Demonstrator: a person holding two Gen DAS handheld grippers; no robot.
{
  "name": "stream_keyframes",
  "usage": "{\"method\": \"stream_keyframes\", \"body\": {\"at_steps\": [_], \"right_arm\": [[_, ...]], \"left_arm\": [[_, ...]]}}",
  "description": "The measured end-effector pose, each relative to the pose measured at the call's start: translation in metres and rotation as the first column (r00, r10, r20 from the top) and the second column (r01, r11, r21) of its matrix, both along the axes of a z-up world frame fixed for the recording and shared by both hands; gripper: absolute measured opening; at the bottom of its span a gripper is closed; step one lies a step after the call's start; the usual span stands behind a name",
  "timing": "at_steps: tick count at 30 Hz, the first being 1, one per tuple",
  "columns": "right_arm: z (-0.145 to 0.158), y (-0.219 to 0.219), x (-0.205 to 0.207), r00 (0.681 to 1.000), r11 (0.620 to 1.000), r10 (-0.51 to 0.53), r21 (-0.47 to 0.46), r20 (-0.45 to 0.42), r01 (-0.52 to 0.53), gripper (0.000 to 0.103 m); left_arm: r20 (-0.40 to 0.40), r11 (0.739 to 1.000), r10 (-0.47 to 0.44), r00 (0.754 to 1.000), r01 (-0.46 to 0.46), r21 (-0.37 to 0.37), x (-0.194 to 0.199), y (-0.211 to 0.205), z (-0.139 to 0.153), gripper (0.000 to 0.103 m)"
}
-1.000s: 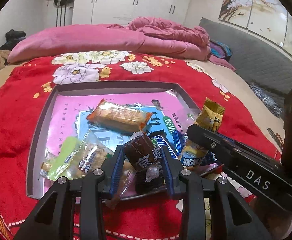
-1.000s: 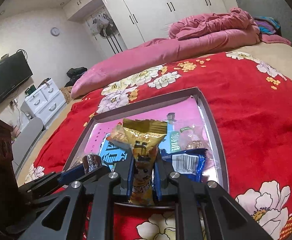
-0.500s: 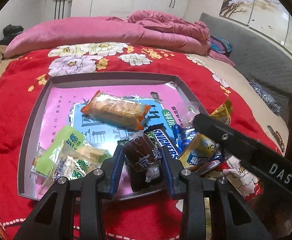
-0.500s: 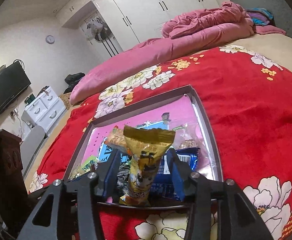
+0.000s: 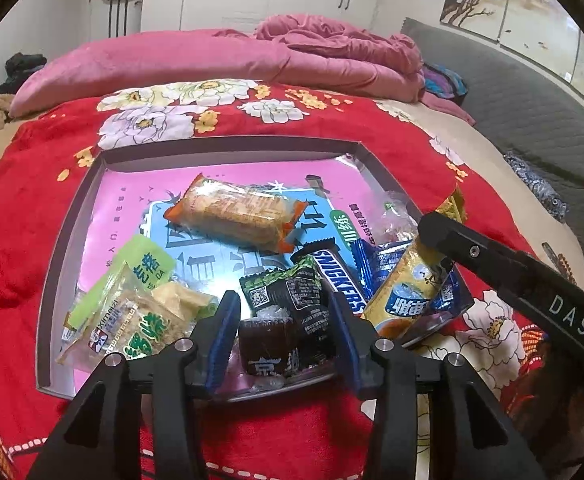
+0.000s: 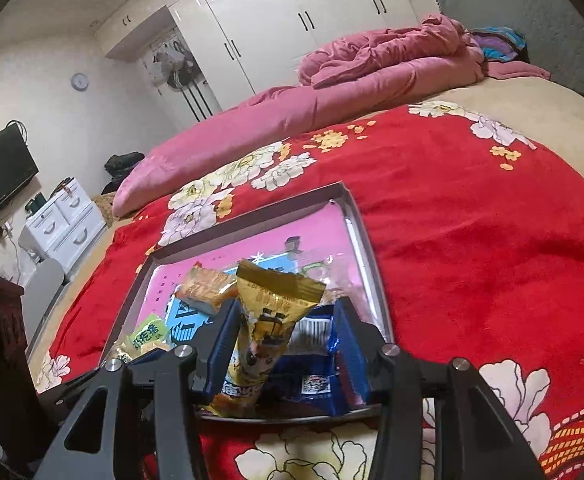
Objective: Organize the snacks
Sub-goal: 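Lower the brown candy into the tray with the left tool while the right tool lowers the yellow bag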
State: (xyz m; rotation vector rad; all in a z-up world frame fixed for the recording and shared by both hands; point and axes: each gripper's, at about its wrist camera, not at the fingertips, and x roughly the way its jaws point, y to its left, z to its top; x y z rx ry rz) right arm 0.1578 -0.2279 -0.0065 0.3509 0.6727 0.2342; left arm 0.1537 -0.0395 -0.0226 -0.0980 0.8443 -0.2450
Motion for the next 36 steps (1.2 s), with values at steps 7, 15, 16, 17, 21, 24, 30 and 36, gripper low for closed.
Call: {"method": "stream_keyframes", "body": {"at_steps": [7, 15, 16, 17, 21, 24, 30, 36], "right_arm": [[0.003, -0.003, -0.003, 1.0, 1.0, -0.011, -0.007, 0.012, 0.011, 0.055], [0.008, -0.011, -0.009, 0.999, 0.999, -0.043, -0.028, 0.032, 0.044, 0.057], [0.009, -0.011, -0.01, 0.998, 0.998, -0.045, -0.033, 0.039, 0.046, 0.058], [0.011, -0.011, -0.011, 0.998, 0.998, -0.046, -0.038, 0.045, 0.047, 0.059], [0.012, -0.009, -0.01, 0.998, 0.998, -0.042, -0.053, 0.043, 0.045, 0.061], [0.012, -0.01, -0.01, 0.998, 0.997, -0.05, -0.059, 0.046, 0.053, 0.061], [0.017, -0.012, -0.015, 0.996, 0.997, -0.052, -0.05, 0.067, 0.055, 0.062], [0.022, -0.009, -0.02, 0.996, 0.997, -0.042, -0.061, 0.083, 0.047, 0.069]], "left_arm": [[-0.007, 1.0, -0.013, 1.0, 0.013, -0.012, 0.0, -0.001, 0.0, 0.056], [-0.011, 0.999, -0.025, 1.0, 0.024, -0.038, -0.001, -0.001, 0.001, 0.064], [-0.012, 0.999, -0.026, 1.0, 0.026, -0.038, -0.001, -0.001, 0.001, 0.065], [-0.013, 0.999, -0.028, 1.0, 0.028, -0.038, -0.001, -0.001, 0.001, 0.067], [-0.014, 0.999, -0.034, 0.999, 0.034, -0.03, -0.001, -0.003, 0.001, 0.07], [-0.013, 0.999, -0.034, 0.999, 0.033, -0.031, -0.001, -0.003, 0.001, 0.07], [-0.002, 0.999, -0.037, 0.999, 0.037, -0.029, -0.003, -0.004, 0.003, 0.076], [0.012, 0.999, -0.035, 0.999, 0.035, -0.031, -0.006, -0.002, 0.007, 0.078]]}}
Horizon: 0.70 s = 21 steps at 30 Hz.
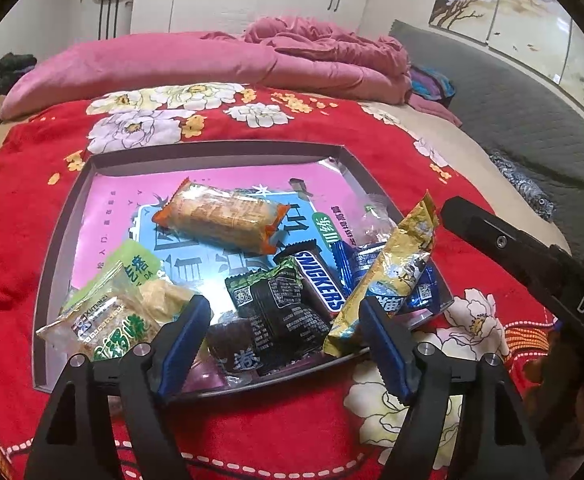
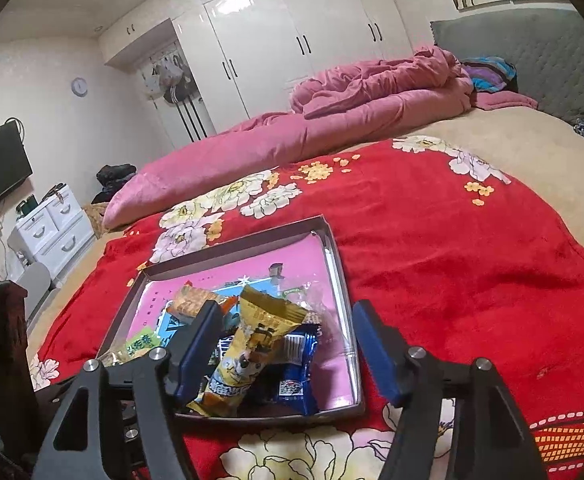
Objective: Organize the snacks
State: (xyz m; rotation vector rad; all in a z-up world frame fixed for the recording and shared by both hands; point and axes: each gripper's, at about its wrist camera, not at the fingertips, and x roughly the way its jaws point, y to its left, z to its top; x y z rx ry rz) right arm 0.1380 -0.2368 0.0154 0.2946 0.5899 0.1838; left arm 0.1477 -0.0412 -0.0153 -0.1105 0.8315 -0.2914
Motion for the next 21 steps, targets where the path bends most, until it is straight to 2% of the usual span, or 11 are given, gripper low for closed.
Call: {"method": "stream_keyframes", "body": {"at_steps": [8, 10, 17, 19, 21], "right_arm": [[0.007, 0.0, -0.008, 1.0, 1.0, -0.01, -0.018, 0.028, 0.011, 0.077], [0.009, 0.0, -0.01, 0.999, 1.0, -0.009, -0.021, 0.033, 0.009, 0.081], [0.012, 0.009, -0.023, 0.999, 0.998, 0.038, -0.048, 0.03, -0.037, 0.086], [0.013, 0.015, -0.03, 0.998, 0.997, 0.059, -0.054, 0.017, -0.058, 0.094], [0.012, 0.019, -0.038, 0.996, 0.995, 0.086, -0.047, 0.001, -0.086, 0.096]], "left_arm": [[0.038, 1.0, 0.001, 0.999, 0.0, -0.018, -0.01, 0.005, 0.011, 0.081], [0.045, 1.0, 0.009, 0.999, -0.008, -0.021, -0.014, 0.008, 0.014, 0.081], [0.03, 0.998, 0.047, 0.998, -0.046, -0.044, -0.029, 0.023, 0.02, 0.081], [0.015, 0.997, 0.054, 0.998, -0.053, -0.061, -0.035, 0.029, 0.021, 0.081], [-0.011, 0.995, 0.06, 0.998, -0.061, -0.078, -0.041, 0.034, 0.019, 0.081]]}}
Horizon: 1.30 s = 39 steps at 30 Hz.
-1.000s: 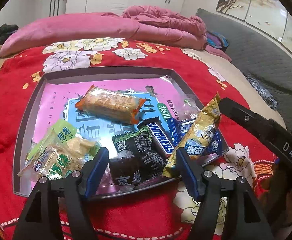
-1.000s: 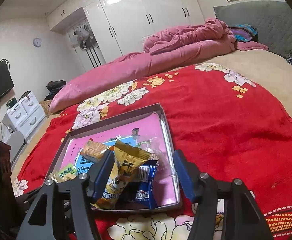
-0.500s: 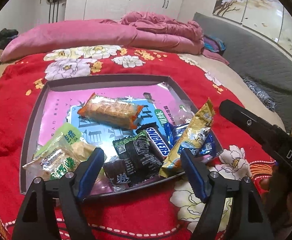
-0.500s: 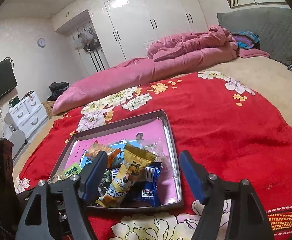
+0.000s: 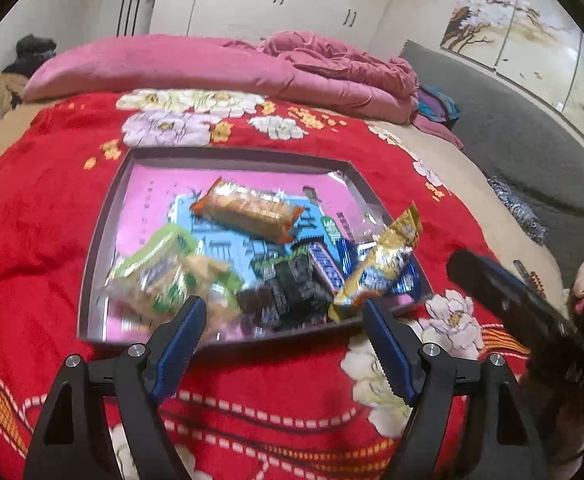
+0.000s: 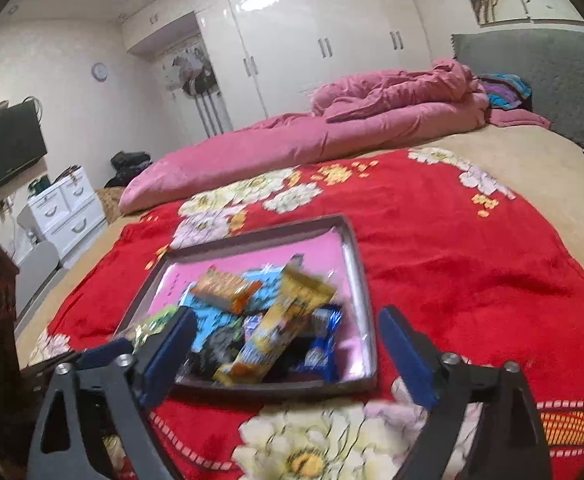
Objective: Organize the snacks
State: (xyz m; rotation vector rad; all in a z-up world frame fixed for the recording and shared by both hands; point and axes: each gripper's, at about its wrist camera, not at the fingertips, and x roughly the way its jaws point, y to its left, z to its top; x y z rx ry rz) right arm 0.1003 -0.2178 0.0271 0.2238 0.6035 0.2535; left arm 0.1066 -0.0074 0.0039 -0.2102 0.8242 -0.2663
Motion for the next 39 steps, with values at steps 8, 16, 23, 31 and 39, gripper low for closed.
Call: {"method": "stream_keyframes", "body": {"at_steps": [8, 16, 23, 31, 39], "right_arm": [[-0.008, 0.015, -0.031, 0.995, 0.996, 0.021, -0.081, -0.093, -0.028, 0.097], [-0.006, 0.012, -0.059, 0.993, 0.996, 0.002, -0.089, -0.115, -0.012, 0.1], [0.001, 0.02, -0.08, 0.996, 0.994, 0.021, -0.107, -0.084, -0.03, 0.101], [0.005, 0.03, -0.088, 0.997, 0.988, 0.041, -0.146, -0.06, -0.049, 0.101], [0.002, 0.031, -0.086, 0.996, 0.987, 0.046, -0.152, -0.075, -0.057, 0.101]], "left_arm": [[-0.087, 0.997, 0.074, 0.993, -0.071, 0.03, -0.031, 0.016, -0.009, 0.081], [-0.095, 0.992, 0.1, 0.99, -0.093, 0.08, -0.062, 0.021, -0.005, 0.081], [-0.093, 0.993, 0.088, 0.992, -0.08, 0.091, -0.079, 0.017, -0.002, 0.081], [-0.07, 0.991, 0.091, 0.993, -0.083, 0.109, -0.086, 0.018, 0.001, 0.081], [-0.073, 0.991, 0.096, 0.993, -0.088, 0.102, -0.085, 0.02, 0.0, 0.081]]}}
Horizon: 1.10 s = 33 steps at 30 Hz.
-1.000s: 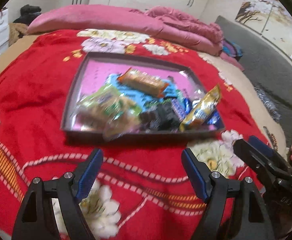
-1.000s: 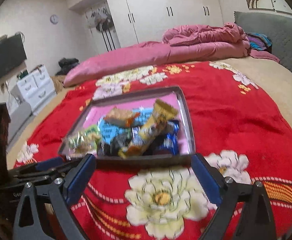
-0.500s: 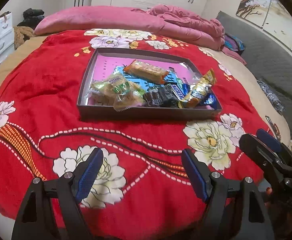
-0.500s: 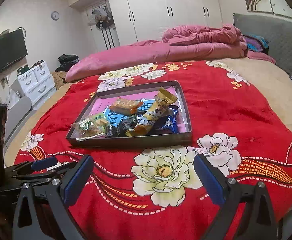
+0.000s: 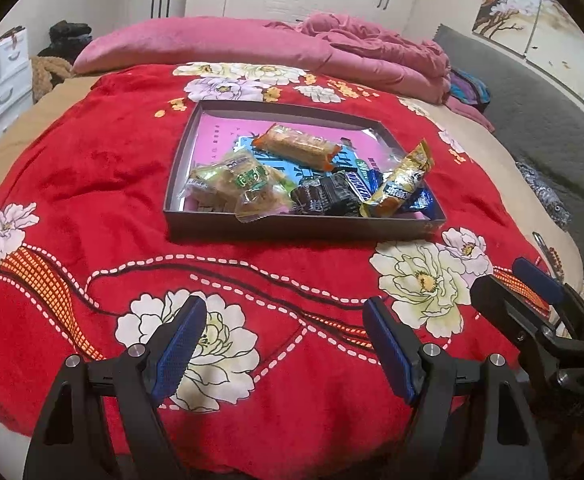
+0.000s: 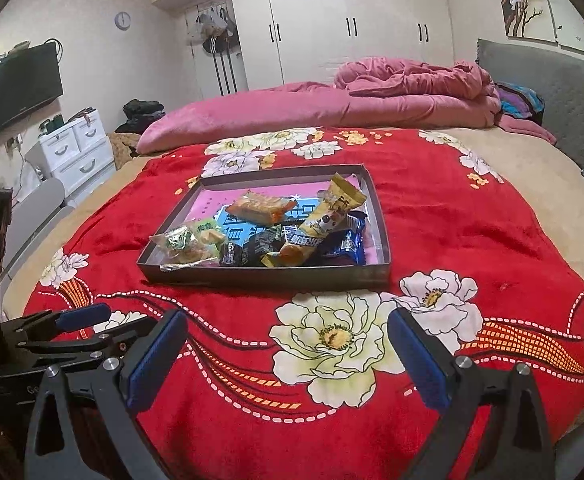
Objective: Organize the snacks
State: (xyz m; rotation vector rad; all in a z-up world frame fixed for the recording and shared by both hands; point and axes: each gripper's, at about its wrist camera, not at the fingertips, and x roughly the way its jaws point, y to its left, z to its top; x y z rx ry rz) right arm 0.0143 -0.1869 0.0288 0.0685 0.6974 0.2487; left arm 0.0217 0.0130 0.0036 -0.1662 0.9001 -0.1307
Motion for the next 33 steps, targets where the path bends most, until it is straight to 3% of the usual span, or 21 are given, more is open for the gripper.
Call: {"method": "stream_keyframes", "body": {"at_steps": [33], "right_arm": [[-0.009, -0.0013, 0.0047, 0.999, 1.0, -0.003, 0.005, -0.041, 0.004, 0.101]], "left_arm": [[0.027, 0.999, -0.02, 0.999, 0.02, 0.027, -0.0031, -0.0053, 0.0057, 0.081]]}}
